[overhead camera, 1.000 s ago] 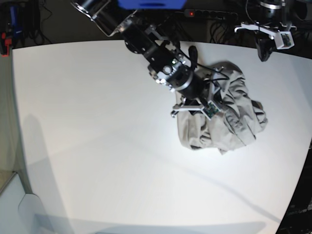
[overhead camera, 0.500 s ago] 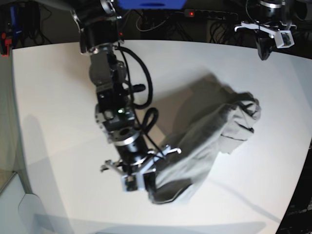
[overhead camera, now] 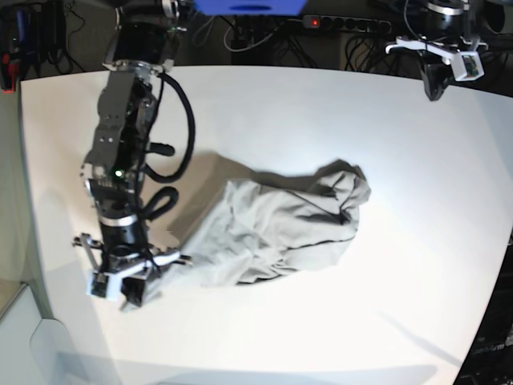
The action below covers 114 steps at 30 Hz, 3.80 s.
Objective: Layout the t-shirt on the table in an organized manner, then fold the t-shirt properly
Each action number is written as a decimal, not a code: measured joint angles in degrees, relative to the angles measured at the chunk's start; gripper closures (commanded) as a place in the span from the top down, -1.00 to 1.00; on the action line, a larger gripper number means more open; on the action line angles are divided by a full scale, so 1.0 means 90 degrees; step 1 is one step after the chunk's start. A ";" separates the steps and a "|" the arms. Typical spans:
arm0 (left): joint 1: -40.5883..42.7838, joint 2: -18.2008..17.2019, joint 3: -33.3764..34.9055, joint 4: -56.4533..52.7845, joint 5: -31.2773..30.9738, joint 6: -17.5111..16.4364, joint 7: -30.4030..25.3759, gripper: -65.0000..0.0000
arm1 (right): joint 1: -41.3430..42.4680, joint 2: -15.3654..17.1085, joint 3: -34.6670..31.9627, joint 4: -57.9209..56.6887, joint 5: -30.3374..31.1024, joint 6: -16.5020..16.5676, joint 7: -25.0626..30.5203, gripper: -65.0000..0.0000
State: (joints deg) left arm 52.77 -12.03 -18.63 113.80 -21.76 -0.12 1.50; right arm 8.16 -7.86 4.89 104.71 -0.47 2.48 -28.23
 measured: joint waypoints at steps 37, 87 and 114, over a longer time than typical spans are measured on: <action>-0.4741 0.0583 0.1455 -0.3247 0.0017 -0.0005 0.2307 0.27 | -0.1052 0.0027 0.0272 0.0002 0.0002 -0.0010 0.0015 -1.00; -0.6887 0.0075 -0.1146 -0.1124 -0.0765 -0.0010 0.5807 -0.96 | 0.1231 0.0712 0.0461 -0.0534 0.0044 -0.0007 -0.0629 -1.00; -0.8706 -0.0444 0.0262 -0.4522 -0.0780 -0.0015 0.5117 0.98 | 0.0748 0.1489 0.0255 -0.1299 0.0010 -0.0015 -0.0568 -0.23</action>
State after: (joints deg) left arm -25.58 -16.03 -16.27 73.10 -28.77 -0.25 47.55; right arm 14.90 5.54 7.18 93.01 -0.38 2.35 -33.34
